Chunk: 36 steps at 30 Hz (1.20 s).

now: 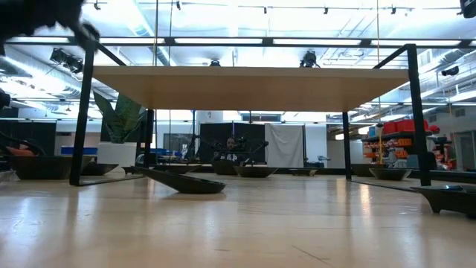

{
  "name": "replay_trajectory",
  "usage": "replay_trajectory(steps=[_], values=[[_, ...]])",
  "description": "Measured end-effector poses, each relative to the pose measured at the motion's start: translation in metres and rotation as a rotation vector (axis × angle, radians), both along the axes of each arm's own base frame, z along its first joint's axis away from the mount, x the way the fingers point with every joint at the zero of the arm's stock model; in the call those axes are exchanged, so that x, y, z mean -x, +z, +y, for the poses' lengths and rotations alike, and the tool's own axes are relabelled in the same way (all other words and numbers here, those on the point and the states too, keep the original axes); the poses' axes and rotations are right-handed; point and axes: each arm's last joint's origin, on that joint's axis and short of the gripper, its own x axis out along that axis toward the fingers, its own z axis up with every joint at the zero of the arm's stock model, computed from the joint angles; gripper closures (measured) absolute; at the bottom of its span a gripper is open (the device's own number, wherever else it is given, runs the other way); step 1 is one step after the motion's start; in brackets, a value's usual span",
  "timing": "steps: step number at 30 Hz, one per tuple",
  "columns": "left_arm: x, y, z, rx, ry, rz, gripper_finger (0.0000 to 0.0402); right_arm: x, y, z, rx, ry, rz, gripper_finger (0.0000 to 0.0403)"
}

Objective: Pick & Place Mini shaped plates
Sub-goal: Put the distorted square plate on the shelf

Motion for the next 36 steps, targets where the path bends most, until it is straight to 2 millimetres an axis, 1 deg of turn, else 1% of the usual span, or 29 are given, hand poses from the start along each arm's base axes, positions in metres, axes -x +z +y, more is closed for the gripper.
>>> replay_trajectory(steps=[2, 4, 6, 9, 12, 14, 17, 23, 28, 36], values=[[0.013, 0.023, 0.0, -0.042, 0.033, -0.022, 0.0388, 0.0, 0.0, 0.0, 0.0, 0.0, 0.0, 0.0392], [0.026, 0.041, -0.001, -0.099, 0.069, 0.004, 0.0388, 0.0, 0.0, 0.0, -0.001, 0.0, 0.0, 0.0392], [0.041, 0.052, -0.001, -0.14, 0.105, 0.081, 0.039, 0.0, 0.0, 0.0, -0.001, 0.0, 0.0, 0.0392], [0.068, 0.072, -0.001, -0.161, 0.164, 0.147, 0.0396, 0.0, 0.0, 0.0, -0.003, 0.0, 0.0, 0.0392], [0.095, 0.083, -0.001, -0.159, 0.217, 0.223, 0.0397, 0.0, 0.0, 0.0, -0.003, 0.0, 0.0, 0.0392], [0.112, 0.091, -0.001, -0.157, 0.248, 0.238, 0.0394, 0.0, 0.0, 0.0, -0.003, 0.0, 0.0, 0.0392], [0.134, 0.098, -0.002, -0.171, 0.28, 0.27, 0.0395, 0.0, 0.0, 0.0, -0.003, 0.0, 0.0, 0.0392], [0.167, 0.105, -0.003, -0.201, 0.299, 0.295, 0.0396, 0.0, 0.0, 0.0, -0.003, 0.0, 0.0, 0.0392], [0.189, 0.104, -0.005, -0.206, 0.294, 0.345, 0.0393, 0.0, 0.0, 0.0, -0.002, 0.0, 0.0, 0.0392], [0.215, 0.098, -0.006, -0.214, 0.297, 0.419, 0.0396, 0.0, 0.0, 0.0, 0.0, 0.0, 0.0, 0.0392]])
